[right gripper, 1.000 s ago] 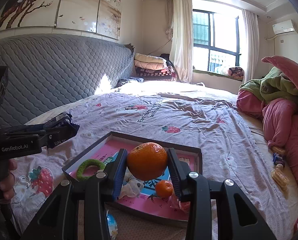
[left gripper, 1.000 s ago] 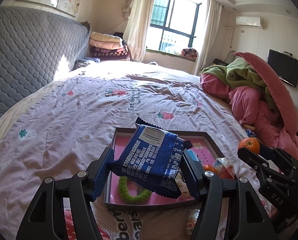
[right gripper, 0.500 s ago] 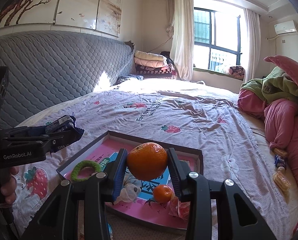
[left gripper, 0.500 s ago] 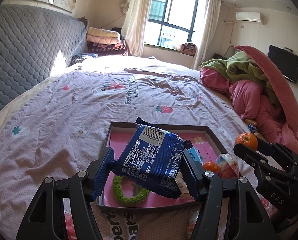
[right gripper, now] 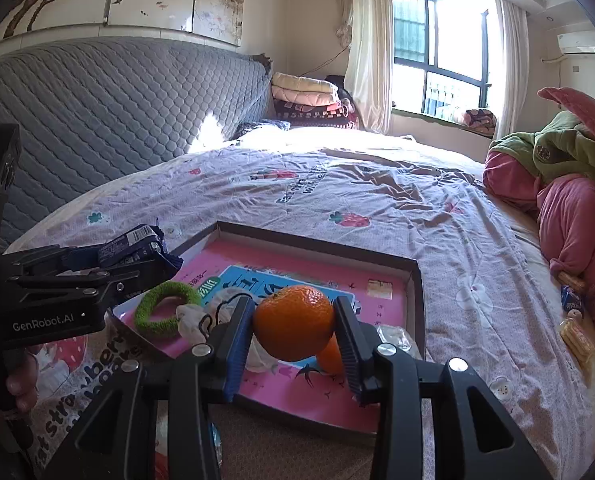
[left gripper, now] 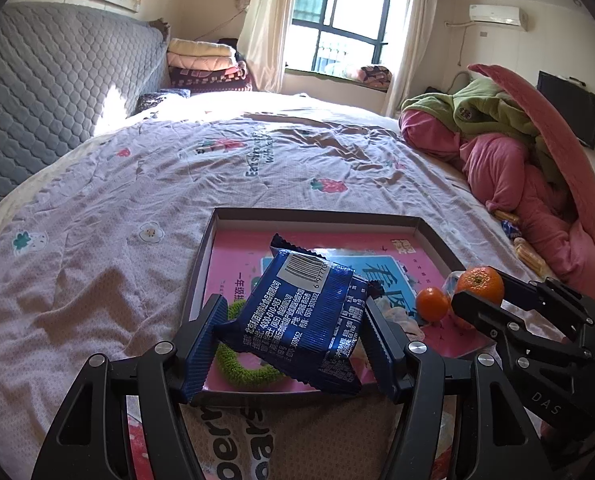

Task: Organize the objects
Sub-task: 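Lower the packet into the tray with the left tool while the right tool lowers the orange, then open both tools to release the blue packet and the orange in the tray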

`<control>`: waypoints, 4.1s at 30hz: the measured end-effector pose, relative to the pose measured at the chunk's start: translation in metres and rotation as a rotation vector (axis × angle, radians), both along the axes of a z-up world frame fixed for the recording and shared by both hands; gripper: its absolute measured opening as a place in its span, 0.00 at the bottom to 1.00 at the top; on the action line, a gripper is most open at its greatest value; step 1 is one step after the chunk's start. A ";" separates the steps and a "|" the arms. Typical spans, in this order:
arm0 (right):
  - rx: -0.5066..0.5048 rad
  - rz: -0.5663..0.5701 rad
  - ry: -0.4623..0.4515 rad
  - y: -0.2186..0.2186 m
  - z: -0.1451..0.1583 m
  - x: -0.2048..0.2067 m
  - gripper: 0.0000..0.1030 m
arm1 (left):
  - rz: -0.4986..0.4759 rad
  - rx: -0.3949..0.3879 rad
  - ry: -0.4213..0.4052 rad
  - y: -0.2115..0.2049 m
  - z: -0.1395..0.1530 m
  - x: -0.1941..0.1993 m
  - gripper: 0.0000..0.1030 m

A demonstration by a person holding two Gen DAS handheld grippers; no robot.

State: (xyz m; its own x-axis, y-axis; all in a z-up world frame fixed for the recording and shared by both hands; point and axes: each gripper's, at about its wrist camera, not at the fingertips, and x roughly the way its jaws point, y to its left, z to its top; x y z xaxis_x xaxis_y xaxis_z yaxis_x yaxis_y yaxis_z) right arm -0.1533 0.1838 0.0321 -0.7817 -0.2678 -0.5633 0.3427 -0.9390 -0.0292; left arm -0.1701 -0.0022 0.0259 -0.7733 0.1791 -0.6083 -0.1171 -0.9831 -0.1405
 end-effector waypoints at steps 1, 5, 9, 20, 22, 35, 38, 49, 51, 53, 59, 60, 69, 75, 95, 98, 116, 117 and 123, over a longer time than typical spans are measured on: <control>0.003 -0.001 -0.010 0.000 -0.003 -0.001 0.40 | 0.000 -0.006 -0.003 0.000 -0.003 0.000 0.65; 0.004 -0.002 -0.055 -0.001 -0.015 -0.006 0.40 | 0.007 -0.003 -0.027 -0.003 -0.014 -0.002 0.65; 0.003 -0.006 -0.092 0.000 -0.024 -0.010 0.40 | 0.009 -0.002 -0.041 -0.005 -0.021 -0.004 0.65; 0.005 -0.013 -0.129 0.001 -0.033 -0.014 0.40 | 0.007 -0.006 -0.056 -0.004 -0.030 -0.007 0.65; 0.007 -0.011 -0.133 0.000 -0.035 -0.015 0.40 | 0.004 -0.007 -0.059 -0.004 -0.032 -0.008 0.65; 0.006 -0.020 -0.165 0.001 -0.044 -0.022 0.40 | 0.019 -0.009 -0.063 -0.009 -0.041 -0.015 0.65; 0.008 -0.020 -0.170 -0.001 -0.046 -0.023 0.40 | 0.027 -0.018 -0.059 -0.011 -0.041 -0.016 0.65; 0.011 -0.018 -0.185 -0.005 -0.051 -0.028 0.40 | 0.058 -0.021 -0.073 -0.019 -0.046 -0.023 0.65; 0.013 -0.015 -0.189 -0.006 -0.052 -0.030 0.40 | 0.062 -0.021 -0.074 -0.021 -0.047 -0.024 0.65; 0.017 -0.011 -0.195 -0.008 -0.054 -0.031 0.40 | 0.064 -0.024 -0.077 -0.021 -0.049 -0.025 0.65; 0.024 -0.010 -0.198 -0.011 -0.055 -0.033 0.40 | 0.065 -0.041 -0.075 -0.019 -0.050 -0.024 0.65; 0.024 -0.010 -0.198 -0.011 -0.055 -0.034 0.40 | 0.064 -0.043 -0.075 -0.018 -0.050 -0.024 0.65; 0.017 -0.007 -0.207 -0.012 -0.058 -0.037 0.40 | 0.062 -0.053 -0.075 -0.017 -0.052 -0.025 0.65; 0.020 -0.012 -0.207 -0.011 -0.058 -0.037 0.40 | 0.066 -0.053 -0.075 -0.017 -0.051 -0.025 0.65; 0.034 -0.037 -0.198 -0.013 -0.051 -0.032 0.51 | 0.085 -0.056 -0.073 -0.019 -0.050 -0.024 0.65; 0.035 -0.037 -0.190 -0.012 -0.049 -0.030 0.51 | 0.088 -0.052 -0.068 -0.019 -0.049 -0.023 0.65; 0.014 -0.048 -0.163 -0.005 -0.039 -0.023 0.51 | 0.070 -0.044 -0.069 -0.018 -0.053 -0.033 0.68; 0.014 -0.047 -0.164 -0.005 -0.039 -0.024 0.51 | 0.068 -0.041 -0.072 -0.018 -0.052 -0.033 0.70; 0.009 -0.054 -0.157 -0.004 -0.038 -0.022 0.51 | 0.069 -0.023 -0.071 -0.020 -0.049 -0.032 0.71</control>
